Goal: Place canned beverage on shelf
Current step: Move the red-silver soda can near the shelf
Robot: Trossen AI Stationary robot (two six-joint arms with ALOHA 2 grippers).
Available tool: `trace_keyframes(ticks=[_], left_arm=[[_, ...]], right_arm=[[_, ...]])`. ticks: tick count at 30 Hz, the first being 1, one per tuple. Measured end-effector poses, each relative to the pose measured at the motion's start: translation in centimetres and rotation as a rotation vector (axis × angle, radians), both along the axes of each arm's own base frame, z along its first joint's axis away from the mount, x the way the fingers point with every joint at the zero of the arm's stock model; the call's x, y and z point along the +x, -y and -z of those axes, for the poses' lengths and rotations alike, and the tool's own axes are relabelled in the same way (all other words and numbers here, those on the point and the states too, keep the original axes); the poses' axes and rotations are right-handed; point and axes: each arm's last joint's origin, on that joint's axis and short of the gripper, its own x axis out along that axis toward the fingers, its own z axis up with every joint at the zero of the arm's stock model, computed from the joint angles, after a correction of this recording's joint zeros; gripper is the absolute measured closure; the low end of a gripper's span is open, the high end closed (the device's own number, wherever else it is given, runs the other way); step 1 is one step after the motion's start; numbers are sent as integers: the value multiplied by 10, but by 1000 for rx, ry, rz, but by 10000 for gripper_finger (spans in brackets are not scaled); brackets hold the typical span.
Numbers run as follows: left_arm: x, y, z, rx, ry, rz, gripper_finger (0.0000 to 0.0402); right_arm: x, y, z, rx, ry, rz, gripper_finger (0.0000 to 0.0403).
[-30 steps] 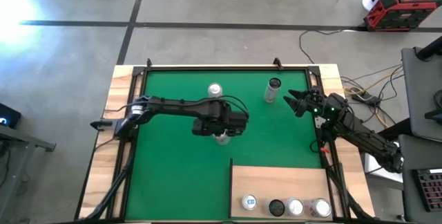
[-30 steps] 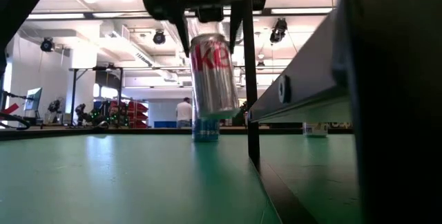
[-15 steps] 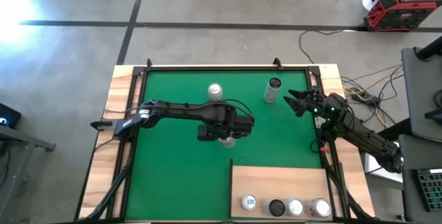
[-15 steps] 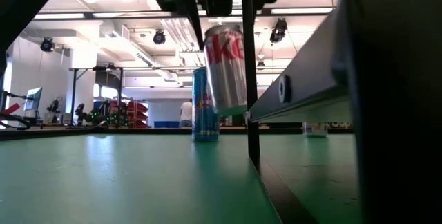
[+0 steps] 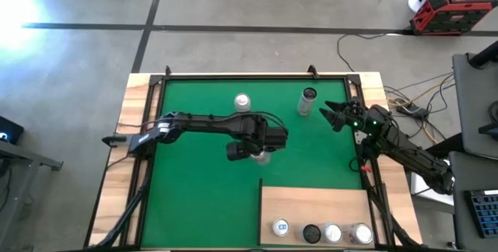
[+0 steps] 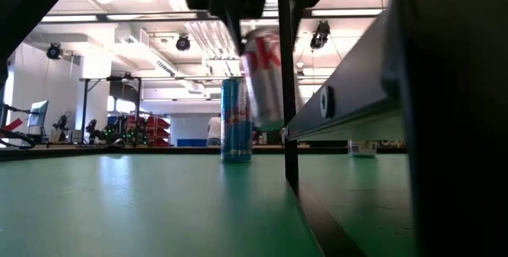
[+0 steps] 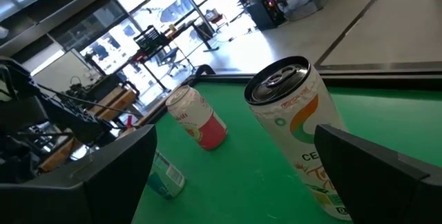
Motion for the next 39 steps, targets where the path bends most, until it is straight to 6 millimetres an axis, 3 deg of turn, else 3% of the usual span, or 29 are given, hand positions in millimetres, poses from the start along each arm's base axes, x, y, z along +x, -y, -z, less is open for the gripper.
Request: trace_keyframes(ticks=[8, 18, 25, 39], left_arm=[[13, 0, -4, 95, 136, 241, 113], [18, 9, -3, 285, 149, 770, 113], [28, 14, 12, 366, 132, 1020, 112], [45, 20, 31, 472, 156, 1306, 106]], right_arm=[[0, 0, 0, 1, -1, 0, 19], [0, 0, 0, 1, -1, 0, 19], [0, 0, 0, 1, -1, 0, 19], [0, 0, 0, 3, -4, 0, 19]])
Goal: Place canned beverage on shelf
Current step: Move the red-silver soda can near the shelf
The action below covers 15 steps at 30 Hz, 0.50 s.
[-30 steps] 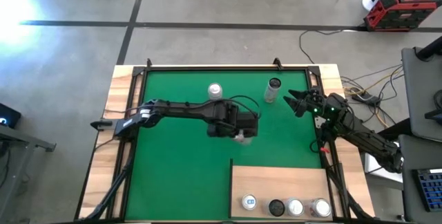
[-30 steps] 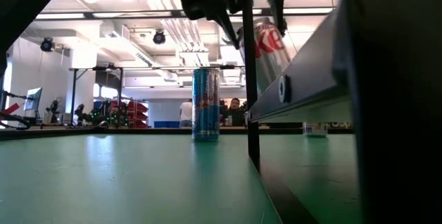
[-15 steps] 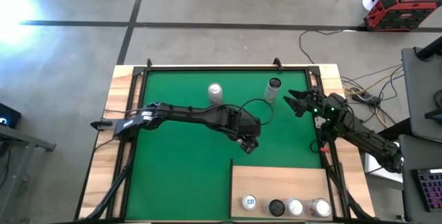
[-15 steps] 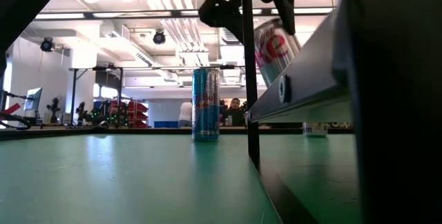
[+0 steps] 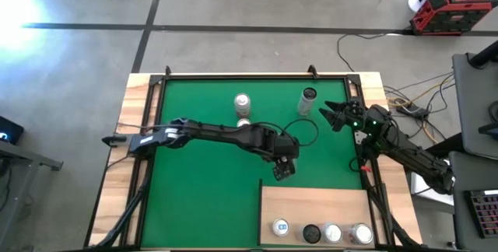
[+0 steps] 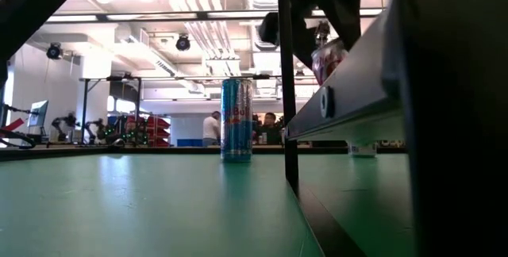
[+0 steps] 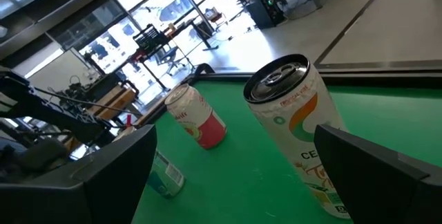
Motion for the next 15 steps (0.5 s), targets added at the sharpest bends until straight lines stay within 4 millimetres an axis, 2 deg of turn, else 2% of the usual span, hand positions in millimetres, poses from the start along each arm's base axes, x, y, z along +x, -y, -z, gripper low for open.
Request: trace_keyframes(ticks=[15], left_arm=[[5, 0, 20, 5, -55, -6, 105]], right_arm=[[0, 0, 0, 0, 0, 0, 19]])
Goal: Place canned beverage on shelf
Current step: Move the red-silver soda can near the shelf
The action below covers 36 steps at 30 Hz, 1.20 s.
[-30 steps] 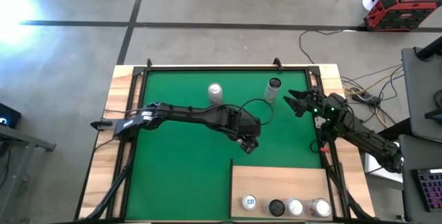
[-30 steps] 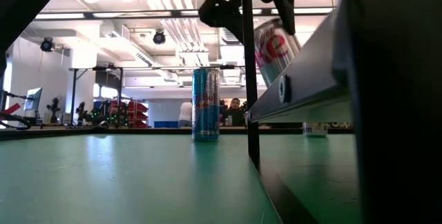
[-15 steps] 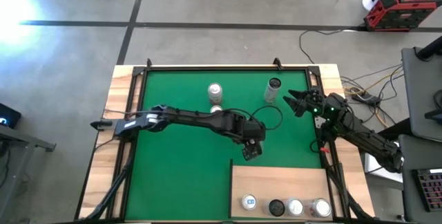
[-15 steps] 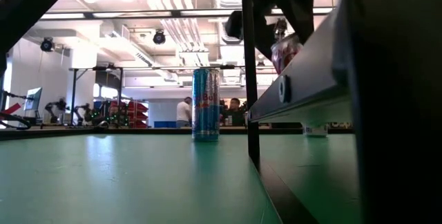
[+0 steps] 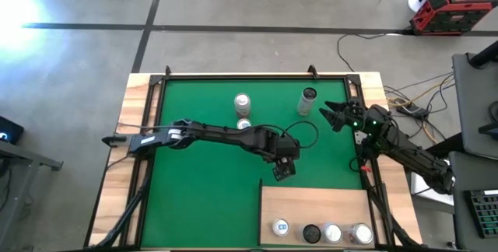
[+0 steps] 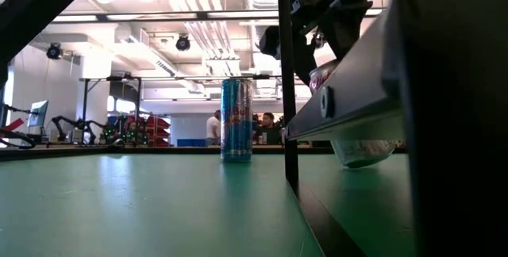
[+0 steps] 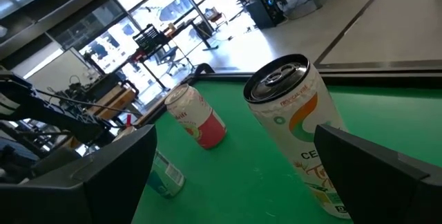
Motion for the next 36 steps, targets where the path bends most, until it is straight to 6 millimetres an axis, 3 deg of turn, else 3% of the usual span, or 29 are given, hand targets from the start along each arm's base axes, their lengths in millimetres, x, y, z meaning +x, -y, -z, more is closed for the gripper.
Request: trace_keyframes(ticks=[25, 36], left_arm=[[7, 1, -3, -27, 77, -37, 93], [-5, -1, 1, -10, -46, -53, 93]], right_arm=[[0, 0, 0, 0, 0, 0, 19], [0, 0, 0, 0, 0, 0, 19]])
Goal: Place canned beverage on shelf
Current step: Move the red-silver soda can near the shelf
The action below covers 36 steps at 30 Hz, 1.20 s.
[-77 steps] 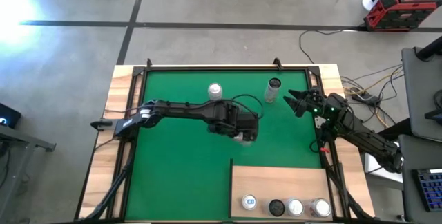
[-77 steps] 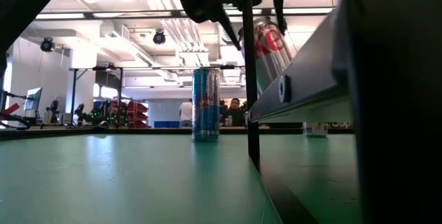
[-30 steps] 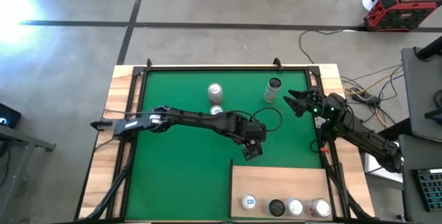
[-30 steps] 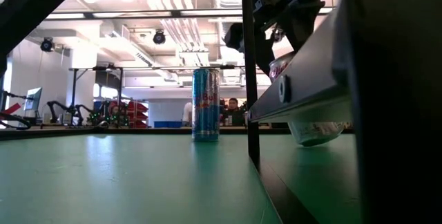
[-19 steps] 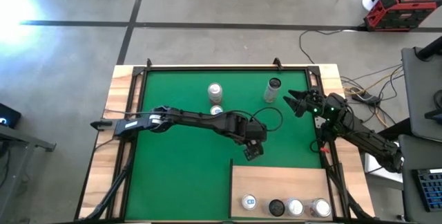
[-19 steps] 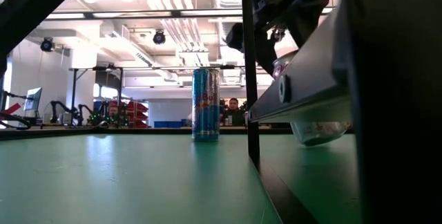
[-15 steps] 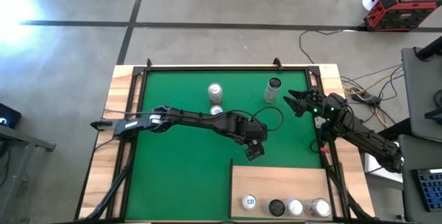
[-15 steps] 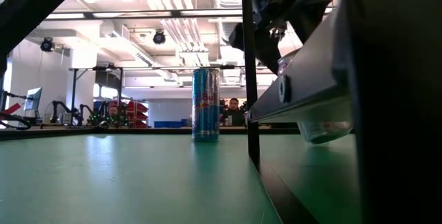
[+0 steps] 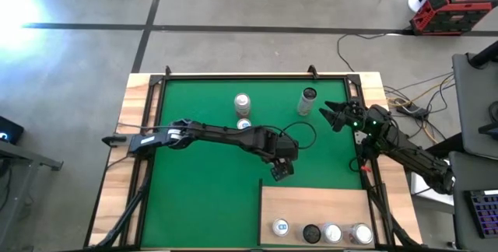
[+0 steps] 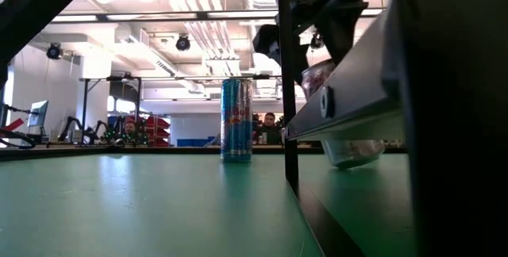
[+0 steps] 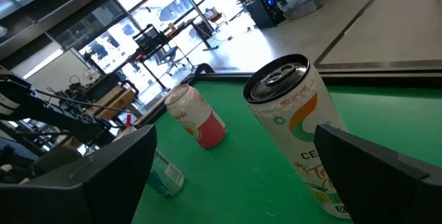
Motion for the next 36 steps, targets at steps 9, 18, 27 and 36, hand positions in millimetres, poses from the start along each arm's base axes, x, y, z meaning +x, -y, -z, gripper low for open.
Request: trace_keyframes(ticks=[9, 18, 27, 36], left_arm=[[0, -1, -1, -4, 6, -29, 93], [4, 0, -1, -15, 48, -36, 93], [9, 0, 2, -27, 81, -54, 93], [4, -3, -3, -15, 54, -41, 93]], right_arm=[[0, 0, 0, 0, 0, 0, 19], [0, 0, 0, 0, 0, 0, 19], [0, 0, 0, 0, 0, 0, 19], [0, 0, 0, 0, 0, 0, 19]])
